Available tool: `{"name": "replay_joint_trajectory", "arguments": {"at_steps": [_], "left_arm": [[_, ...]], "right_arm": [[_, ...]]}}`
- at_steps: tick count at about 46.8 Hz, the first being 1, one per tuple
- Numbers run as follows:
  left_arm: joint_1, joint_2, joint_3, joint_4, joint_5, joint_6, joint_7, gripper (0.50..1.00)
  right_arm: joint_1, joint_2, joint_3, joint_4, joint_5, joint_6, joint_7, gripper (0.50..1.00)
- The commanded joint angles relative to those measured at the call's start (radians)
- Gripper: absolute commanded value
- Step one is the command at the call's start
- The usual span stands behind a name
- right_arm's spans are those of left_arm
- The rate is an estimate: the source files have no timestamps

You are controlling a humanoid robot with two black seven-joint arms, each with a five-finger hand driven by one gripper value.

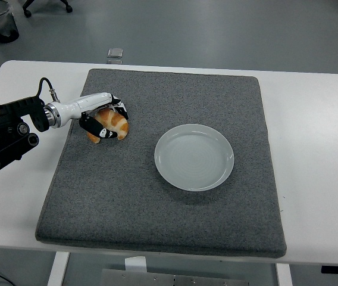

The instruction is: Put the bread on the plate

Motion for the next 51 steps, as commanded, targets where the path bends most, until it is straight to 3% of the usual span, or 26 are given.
{"name": "replay_joint_trajectory", "arguments": {"at_steps": [1, 28, 51], "left_arm": [[-0.002, 0.003, 0.0, 0.001, 0.0, -0.003, -0.007, 0.5], [-0.042, 0.019, 0.005, 0.0, -0.001, -0.015, -0.011, 0.5], [-0.267, 0.123, 0.008, -0.005, -0.001, -0.019, -0.013, 0.5]], "right_arm": [[0.0, 0.0, 0.0, 0.0, 0.0, 0.0, 0.0, 0.938], [0.0, 0.0, 0.0, 0.0, 0.0, 0.0, 0.0, 0.938], [0.0, 0.0, 0.0, 0.0, 0.0, 0.0, 0.0, 0.938]]}}
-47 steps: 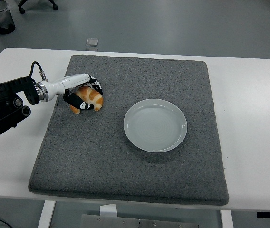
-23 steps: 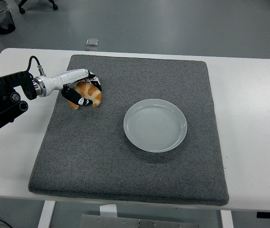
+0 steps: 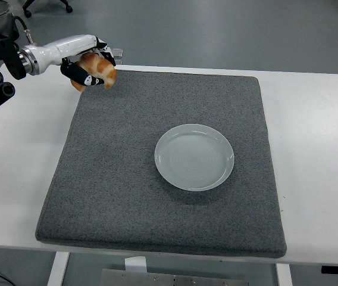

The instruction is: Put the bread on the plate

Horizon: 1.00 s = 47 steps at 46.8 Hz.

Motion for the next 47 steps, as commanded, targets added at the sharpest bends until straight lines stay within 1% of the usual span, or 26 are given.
{"name": "replay_joint_trajectory", "arguments": {"at_steps": [1, 7, 15, 28, 34, 47], "left_arm": [[-0.032, 0.011, 0.0, -0.001, 0.0, -0.002, 0.0, 0.5], [-0.064, 0.015, 0.0, -0.001, 0.0, -0.002, 0.0, 0.5], [-0.096, 0.02, 0.0, -0.004, 0.0, -0.022, 0.0, 0.5], [-0.188, -0.003, 0.011, -0.009, 0.003, -0.034, 0.0, 0.5], [-0.233, -0.061, 0.071, -0.011, 0.002, -0.037, 0.0, 0.5], [-0.233, -0.25, 0.109, -0.006, 0.009, -0.028, 0.009, 0.5]], "right_arm": [[0.0, 0.0, 0.0, 0.0, 0.0, 0.0, 0.0, 0.938], [0.0, 0.0, 0.0, 0.0, 0.0, 0.0, 0.0, 0.938], [0.0, 0.0, 0.0, 0.0, 0.0, 0.0, 0.0, 0.938], [0.0, 0.0, 0.0, 0.0, 0.0, 0.0, 0.0, 0.938], [0.0, 0.0, 0.0, 0.0, 0.0, 0.0, 0.0, 0.938], [0.0, 0.0, 0.0, 0.0, 0.0, 0.001, 0.0, 0.938]]}}
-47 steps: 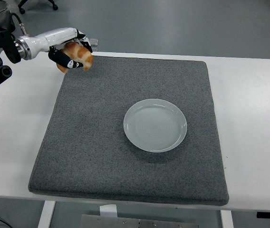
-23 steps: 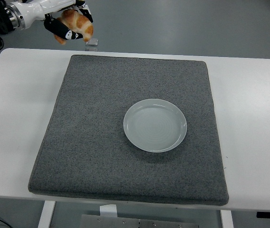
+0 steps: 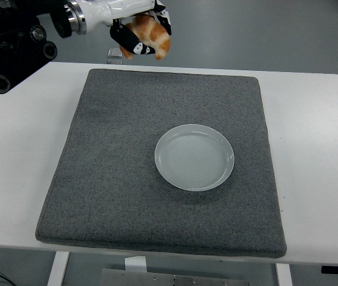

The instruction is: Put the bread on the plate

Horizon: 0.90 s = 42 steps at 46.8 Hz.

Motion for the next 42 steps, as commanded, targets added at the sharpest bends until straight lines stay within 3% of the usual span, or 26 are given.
{"name": "replay_joint_trajectory", "arguments": {"at_steps": [1, 10, 23, 32, 42], "left_arm": [[-0.001, -0.056, 0.005, 0.003, 0.0, 0.003, 0.002, 0.5], [0.005, -0.18, 0.007, 0.007, 0.011, 0.007, 0.009, 0.5], [0.011, -0.297, 0.074, 0.004, 0.013, 0.049, 0.009, 0.5], [0.044, -0.296, 0.117, -0.004, 0.013, 0.095, 0.009, 0.5], [0.127, -0.262, 0.125, -0.073, 0.017, 0.109, 0.008, 0.5]], "right_arm": [[0.0, 0.0, 0.0, 0.0, 0.0, 0.0, 0.0, 0.938], [0.0, 0.0, 0.0, 0.0, 0.0, 0.0, 0.0, 0.938], [0.0, 0.0, 0.0, 0.0, 0.0, 0.001, 0.0, 0.938], [0.0, 0.0, 0.0, 0.0, 0.0, 0.0, 0.0, 0.94], [0.0, 0.0, 0.0, 0.0, 0.0, 0.0, 0.0, 0.938]]}}
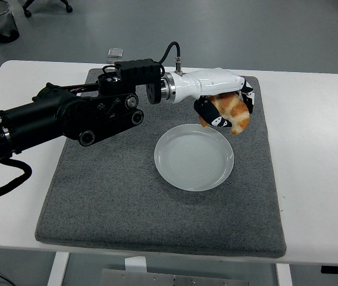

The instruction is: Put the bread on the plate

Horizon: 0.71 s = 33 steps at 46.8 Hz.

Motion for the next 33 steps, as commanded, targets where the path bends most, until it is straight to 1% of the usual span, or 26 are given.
{"name": "replay_joint_trajectory", "arguments": {"at_steps": [1, 8, 15, 18, 23, 33], "left_arm": [[0.03, 0.019, 0.0, -0.028, 0.002, 0.002, 0.0, 0.5], [0.086, 0.042, 0.0, -0.052, 0.002, 0.004, 0.0, 0.5], [0.135, 0.068, 0.0, -0.052, 0.007, 0.004, 0.0, 0.5], [0.155, 0.079, 0.0, -0.052, 0.013, 0.013, 0.0, 0.5], [0.178, 0.08, 0.0, -0.047, 0.018, 0.033, 0.0, 0.5], [0.198, 0.077, -0.002, -0.03, 0.013, 0.036, 0.0, 0.5]], "right_arm": [[0.0, 0.0, 0.0, 0.0, 0.0, 0.0, 0.0, 0.938], [0.0, 0.0, 0.0, 0.0, 0.0, 0.0, 0.0, 0.938], [0.0, 0.0, 0.0, 0.0, 0.0, 0.0, 0.0, 0.938], [0.0, 0.0, 0.0, 0.0, 0.0, 0.0, 0.0, 0.938], [0.0, 0.0, 0.0, 0.0, 0.0, 0.0, 0.0, 0.938], [0.0, 0.0, 0.0, 0.0, 0.0, 0.0, 0.0, 0.938]]}}
